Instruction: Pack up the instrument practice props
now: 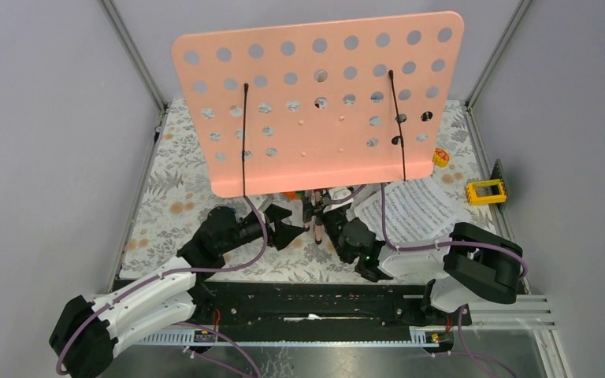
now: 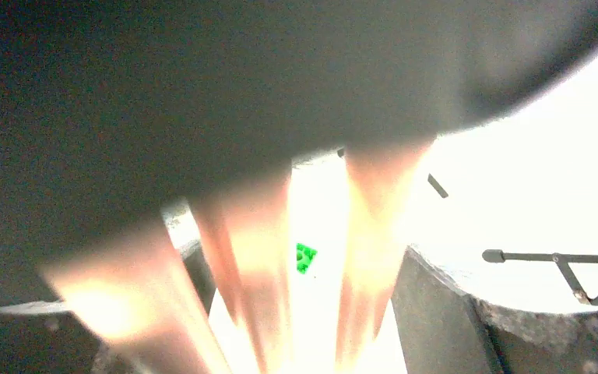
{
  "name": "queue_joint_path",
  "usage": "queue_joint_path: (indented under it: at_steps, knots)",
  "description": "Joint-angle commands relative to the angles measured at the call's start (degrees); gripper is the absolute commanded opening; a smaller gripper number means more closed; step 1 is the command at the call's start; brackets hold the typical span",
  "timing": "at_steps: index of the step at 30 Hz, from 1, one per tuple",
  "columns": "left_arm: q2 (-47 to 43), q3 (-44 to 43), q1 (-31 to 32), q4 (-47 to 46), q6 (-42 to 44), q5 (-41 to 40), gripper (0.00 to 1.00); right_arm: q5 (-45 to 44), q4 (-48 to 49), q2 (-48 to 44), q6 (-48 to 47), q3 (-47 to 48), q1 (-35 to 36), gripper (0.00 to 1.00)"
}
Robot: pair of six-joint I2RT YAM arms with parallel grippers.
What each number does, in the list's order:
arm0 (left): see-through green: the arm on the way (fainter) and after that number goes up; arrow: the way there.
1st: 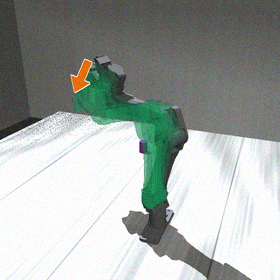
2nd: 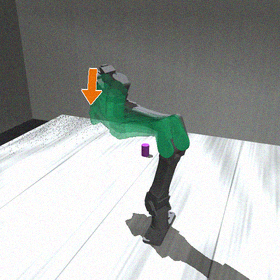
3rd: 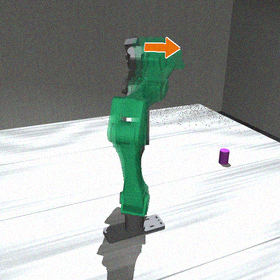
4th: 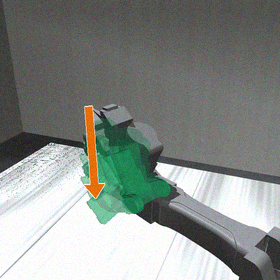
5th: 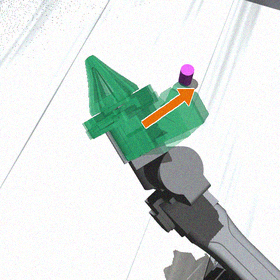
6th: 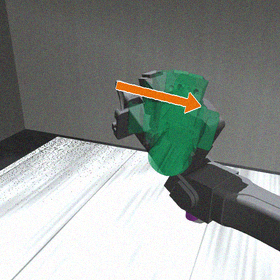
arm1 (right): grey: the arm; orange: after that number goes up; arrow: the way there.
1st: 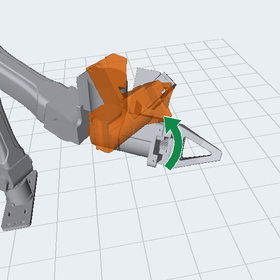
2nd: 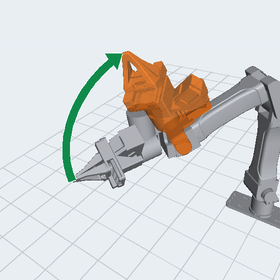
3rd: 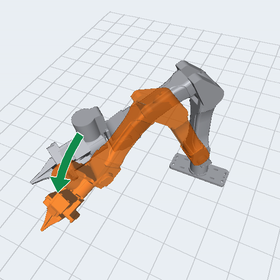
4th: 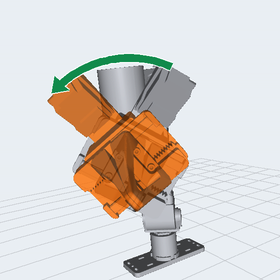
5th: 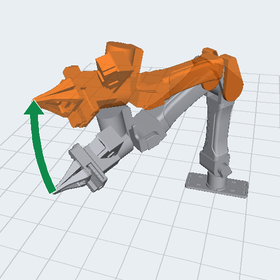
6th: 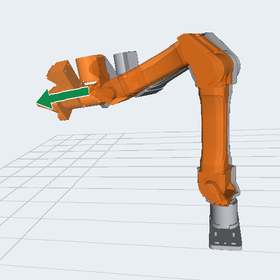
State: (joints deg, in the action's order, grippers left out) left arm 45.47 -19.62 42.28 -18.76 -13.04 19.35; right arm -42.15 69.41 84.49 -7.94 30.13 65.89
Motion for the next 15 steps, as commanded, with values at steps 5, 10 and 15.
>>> queue_joint_path:
  at_steps: [5, 10, 15]
  knots:
    - [-1.55, -0.04, 0.18, -0.18, -1.57, -1.63, 0.70, -2.12, 2.24, 1.74, 1.00, -0.47, 0.03, 0.64]
    - [-4.01, -2.12, 0.19, 3.22, -2.71, -1.95, 0.70, 1.32, 2.12, 2.26, -0.13, 0.30, 0.03, 0.31]
    - [-9.30, -6.80, 0.16, 13.80, -7.01, -8.82, 0.73, 5.14, -1.85, -0.06, -1.00, 1.47, 0.11, 0.09]
